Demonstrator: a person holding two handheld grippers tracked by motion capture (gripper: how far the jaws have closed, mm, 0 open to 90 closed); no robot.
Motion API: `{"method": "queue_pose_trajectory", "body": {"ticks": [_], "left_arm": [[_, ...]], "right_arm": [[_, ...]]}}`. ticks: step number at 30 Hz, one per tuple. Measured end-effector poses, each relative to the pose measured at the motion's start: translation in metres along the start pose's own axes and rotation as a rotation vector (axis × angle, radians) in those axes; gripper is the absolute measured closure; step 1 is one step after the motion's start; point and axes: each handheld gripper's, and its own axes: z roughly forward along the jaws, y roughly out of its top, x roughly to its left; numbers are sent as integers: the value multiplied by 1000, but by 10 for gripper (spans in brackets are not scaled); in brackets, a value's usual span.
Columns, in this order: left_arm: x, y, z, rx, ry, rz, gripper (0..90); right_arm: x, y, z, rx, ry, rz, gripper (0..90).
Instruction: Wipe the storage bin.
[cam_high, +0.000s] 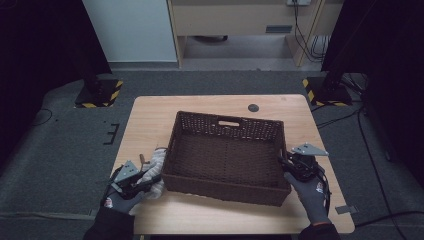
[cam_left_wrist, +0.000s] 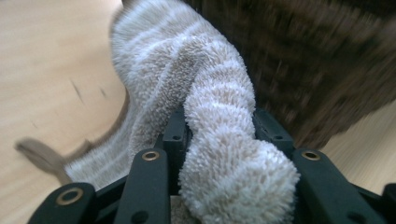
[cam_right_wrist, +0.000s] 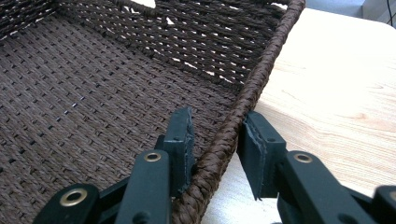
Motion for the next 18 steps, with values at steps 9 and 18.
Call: {"method": "queue_pose_trajectory", "body": {"ticks": [9, 18], "left_arm": [[-22, 7, -25, -100, -6, 34, 612], [-23, -18, 6, 127, 15, 62, 608]], "right_arm": [[0, 0, 0, 1, 1, 0, 655], [0, 0, 0, 0, 1, 0, 655]]}}
